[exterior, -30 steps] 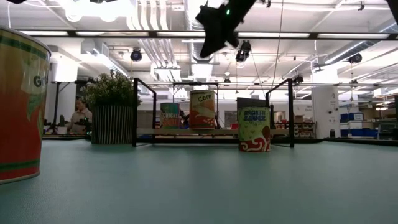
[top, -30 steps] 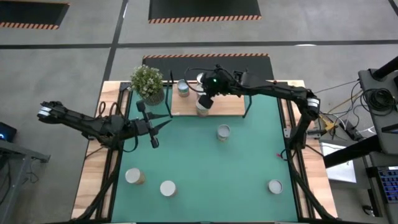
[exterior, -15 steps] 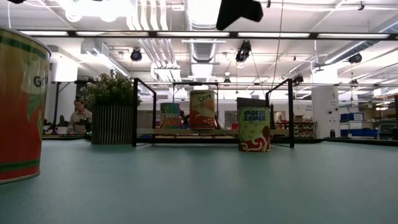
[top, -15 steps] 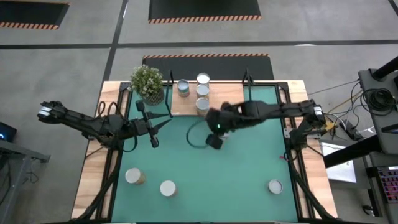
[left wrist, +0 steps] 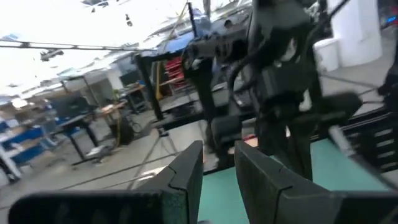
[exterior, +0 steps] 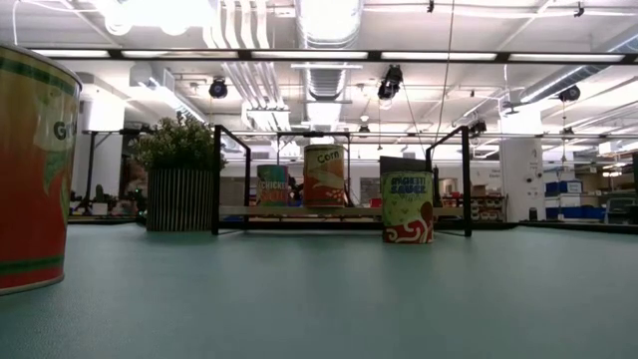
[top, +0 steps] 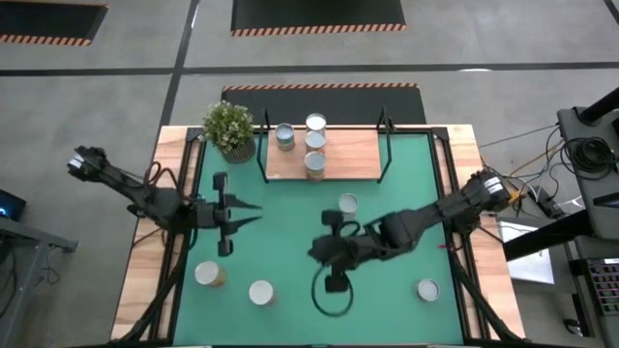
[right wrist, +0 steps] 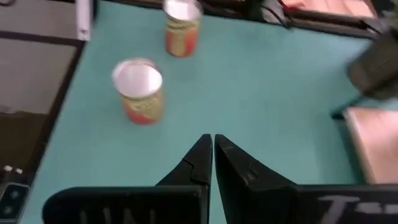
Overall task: Pick and place cans onto a shelf
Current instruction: Put the canned green beans on the shelf
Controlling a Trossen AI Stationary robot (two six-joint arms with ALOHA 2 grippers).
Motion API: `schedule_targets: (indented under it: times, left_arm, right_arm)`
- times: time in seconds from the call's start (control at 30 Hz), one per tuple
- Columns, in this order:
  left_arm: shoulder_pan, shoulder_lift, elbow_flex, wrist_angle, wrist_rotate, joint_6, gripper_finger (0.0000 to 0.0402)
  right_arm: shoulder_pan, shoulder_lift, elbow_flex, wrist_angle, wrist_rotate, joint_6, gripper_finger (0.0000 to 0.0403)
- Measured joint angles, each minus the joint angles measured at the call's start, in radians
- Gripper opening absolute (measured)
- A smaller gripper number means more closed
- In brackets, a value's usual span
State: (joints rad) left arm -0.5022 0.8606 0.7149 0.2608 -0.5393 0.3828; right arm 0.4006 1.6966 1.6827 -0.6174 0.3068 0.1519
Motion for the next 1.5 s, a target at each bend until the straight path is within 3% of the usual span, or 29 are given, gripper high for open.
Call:
schedule_targets:
  times: [0.27,0.47,0.67,0.87,1.27,1.37,1.5]
  left_arm:
    - [-0.193,0.024,0.05,-0.002,-0.34,-0.083,0.0075]
    - [-0.243,0.022,0.061,-0.034,-0.34,-0.063,0.0075]
    - [-0.243,0.023,0.059,-0.045,-0.342,-0.052,0.0075]
    - [-0.243,0.023,0.059,-0.05,-0.342,-0.052,0.0075]
    - [-0.242,0.023,0.057,-0.048,-0.342,-0.049,0.0075]
    - [-0.242,0.023,0.057,-0.05,-0.342,-0.048,0.0075]
    - [-0.242,0.023,0.057,-0.053,-0.342,-0.048,0.0075]
  right_arm:
    - [0.003,0.077,-0.082,0.293,0.001,-0.098,0.0009]
    - [0.0,0.176,-0.045,0.415,0.004,-0.151,0.0009]
    - [0.0,0.271,0.041,0.428,-0.046,-0.153,0.003]
    - [0.005,0.376,0.154,0.397,-0.072,-0.061,0.0107]
    - [0.005,0.576,0.423,0.228,-0.085,-0.006,0.0336]
    - [0.004,0.601,0.457,0.187,-0.106,0.002,0.0368]
    - [0.0,0.623,0.471,0.188,-0.132,0.01,0.0379]
